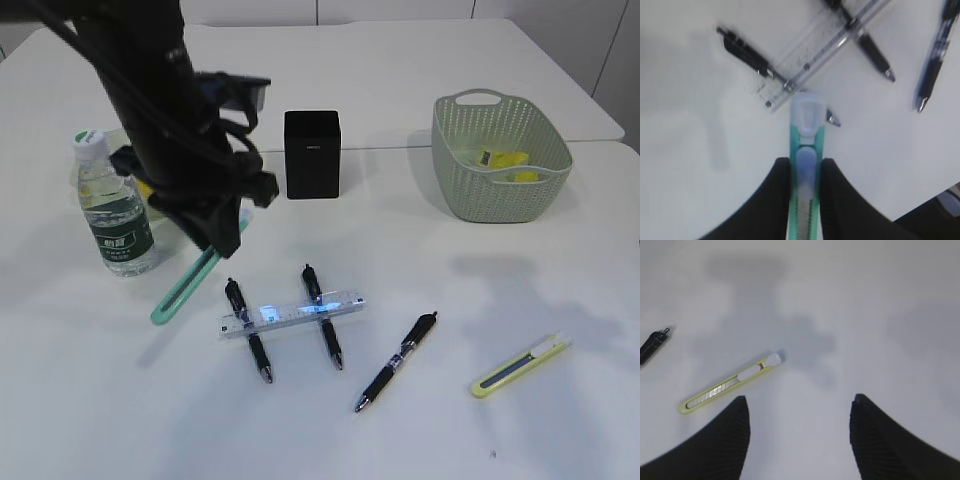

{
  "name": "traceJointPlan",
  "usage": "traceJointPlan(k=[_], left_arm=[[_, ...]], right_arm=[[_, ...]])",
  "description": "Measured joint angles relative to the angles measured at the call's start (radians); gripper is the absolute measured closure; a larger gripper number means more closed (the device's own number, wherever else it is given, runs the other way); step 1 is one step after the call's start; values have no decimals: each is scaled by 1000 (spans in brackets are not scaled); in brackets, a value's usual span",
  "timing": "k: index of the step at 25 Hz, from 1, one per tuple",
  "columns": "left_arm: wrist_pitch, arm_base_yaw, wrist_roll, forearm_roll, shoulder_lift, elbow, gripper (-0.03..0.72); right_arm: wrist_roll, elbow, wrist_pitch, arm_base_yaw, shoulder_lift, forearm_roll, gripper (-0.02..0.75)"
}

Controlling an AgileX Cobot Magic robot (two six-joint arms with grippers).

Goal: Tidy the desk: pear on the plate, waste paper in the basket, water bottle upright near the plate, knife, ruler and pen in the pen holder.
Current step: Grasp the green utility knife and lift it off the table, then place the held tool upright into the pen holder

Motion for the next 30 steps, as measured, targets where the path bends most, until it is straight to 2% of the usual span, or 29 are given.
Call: traceJointPlan(k=[4,7,17,30], left_arm=[[-9,0,0,15,0,-132,593],[-105,0,0,49,0,-177,593],[-602,0,0,202,22,-181,594],[-1124,0,0,254,208,-181,594]], right_arm=[[0,0,0,0,0,0,244],[0,0,0,0,0,0,244],[0,0,0,0,0,0,244],[0,0,-32,0,0,-64,244]])
